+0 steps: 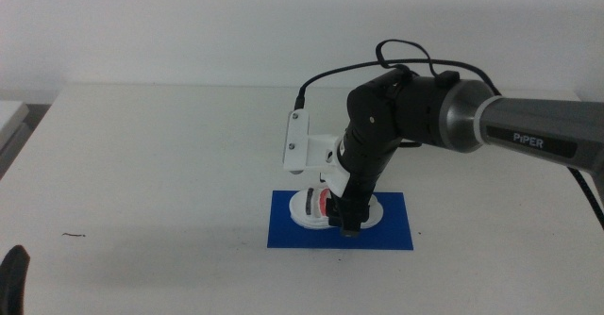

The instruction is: Use one arm to grab the shoe from the table and place it on the mat.

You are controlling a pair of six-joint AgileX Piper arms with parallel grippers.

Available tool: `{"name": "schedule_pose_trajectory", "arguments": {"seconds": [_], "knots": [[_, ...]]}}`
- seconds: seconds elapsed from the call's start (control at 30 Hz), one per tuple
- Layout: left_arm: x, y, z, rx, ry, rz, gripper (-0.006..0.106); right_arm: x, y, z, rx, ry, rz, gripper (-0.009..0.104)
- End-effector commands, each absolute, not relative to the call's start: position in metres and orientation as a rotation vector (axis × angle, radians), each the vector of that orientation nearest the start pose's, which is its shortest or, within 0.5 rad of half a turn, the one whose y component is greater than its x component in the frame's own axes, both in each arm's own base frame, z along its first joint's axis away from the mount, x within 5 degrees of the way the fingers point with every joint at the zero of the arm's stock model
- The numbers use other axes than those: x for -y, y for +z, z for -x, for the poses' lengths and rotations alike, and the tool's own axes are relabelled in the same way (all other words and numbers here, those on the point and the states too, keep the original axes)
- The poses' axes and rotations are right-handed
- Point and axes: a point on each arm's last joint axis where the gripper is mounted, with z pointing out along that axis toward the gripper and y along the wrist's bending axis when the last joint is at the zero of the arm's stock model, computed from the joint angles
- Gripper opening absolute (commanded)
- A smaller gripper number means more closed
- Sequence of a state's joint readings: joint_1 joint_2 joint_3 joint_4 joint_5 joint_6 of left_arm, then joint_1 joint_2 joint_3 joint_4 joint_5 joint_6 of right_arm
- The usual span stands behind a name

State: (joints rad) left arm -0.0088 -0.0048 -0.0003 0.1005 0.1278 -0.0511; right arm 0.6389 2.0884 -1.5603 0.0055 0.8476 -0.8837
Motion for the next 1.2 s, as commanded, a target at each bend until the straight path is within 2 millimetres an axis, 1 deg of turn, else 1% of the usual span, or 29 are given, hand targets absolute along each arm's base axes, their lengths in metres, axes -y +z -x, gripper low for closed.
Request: {"name": "schedule_pose_trajectory", "arguments": {"seconds": [0.0, 0.13, 0.23, 0.3, 0.37, 0.43, 0.5, 0.57, 0.6, 0.63, 0.73, 0.77, 0.83, 0.9, 1.0, 1.07, 1.17], "knots": [[-0.001, 0.203, -0.056, -1.599, 0.034, -0.032, 0.094, -0.265, 0.174, -0.347, -2.06, -0.034, 1.97, 0.011], [-0.001, 0.203, -0.056, -1.599, 0.034, -0.032, 0.094, -0.268, 0.17, -0.346, -2.058, -0.032, 1.98, 0.016], [-0.001, 0.203, -0.056, -1.599, 0.034, -0.032, 0.094, -0.268, 0.166, -0.346, -2.062, -0.031, 1.984, 0.026], [-0.001, 0.203, -0.056, -1.599, 0.034, -0.032, 0.094, -0.269, 0.167, -0.346, -2.055, -0.032, 1.979, 0.056], [-0.001, 0.203, -0.056, -1.599, 0.034, -0.032, 0.094, -0.268, 0.172, -0.346, -2.046, -0.038, 1.962, 0.072], [-0.001, 0.203, -0.056, -1.599, 0.034, -0.032, 0.094, -0.266, 0.183, -0.344, -2.038, -0.047, 1.914, 0.081], [-0.001, 0.203, -0.056, -1.599, 0.034, -0.032, 0.094, -0.261, 0.202, -0.34, -2.026, -0.058, 1.831, 0.082], [-0.001, 0.203, -0.056, -1.599, 0.034, -0.032, 0.094, -0.248, 0.225, -0.334, -2.015, -0.079, 1.722, 0.082], [-0.001, 0.203, -0.056, -1.599, 0.034, -0.032, 0.094, -0.239, 0.239, -0.328, -2.01, -0.085, 1.651, 0.082], [-0.001, 0.203, -0.056, -1.599, 0.034, -0.032, 0.094, -0.229, 0.249, -0.321, -2.0, -0.093, 1.601, 0.082], [-0.001, 0.203, -0.056, -1.599, 0.034, -0.032, 0.094, -0.184, 0.293, -0.29, -1.961, -0.103, 1.344, 0.082], [-0.001, 0.203, -0.056, -1.599, 0.034, -0.032, 0.094, -0.165, 0.303, -0.278, -1.955, -0.102, 1.233, 0.082], [-0.001, 0.203, -0.056, -1.599, 0.034, -0.032, 0.094, -0.129, 0.312, -0.256, -1.962, -0.058, 0.981, 0.082], [-0.001, 0.203, -0.056, -1.599, 0.034, -0.032, 0.094, -0.091, 0.312, -0.229, -1.946, 0.002, 0.702, 0.082], [-0.001, 0.203, -0.056, -1.599, 0.034, -0.032, 0.094, -0.051, 0.295, -0.185, -1.851, -0.03, 0.539, 0.081], [-0.001, 0.203, -0.056, -1.599, 0.034, -0.032, 0.094, -0.035, 0.284, -0.16, -1.777, -0.064, 0.476, 0.081], [-0.001, 0.203, -0.056, -1.599, 0.034, -0.032, 0.094, -0.023, 0.267, -0.128, -1.723, -0.053, 0.37, 0.081]]}}
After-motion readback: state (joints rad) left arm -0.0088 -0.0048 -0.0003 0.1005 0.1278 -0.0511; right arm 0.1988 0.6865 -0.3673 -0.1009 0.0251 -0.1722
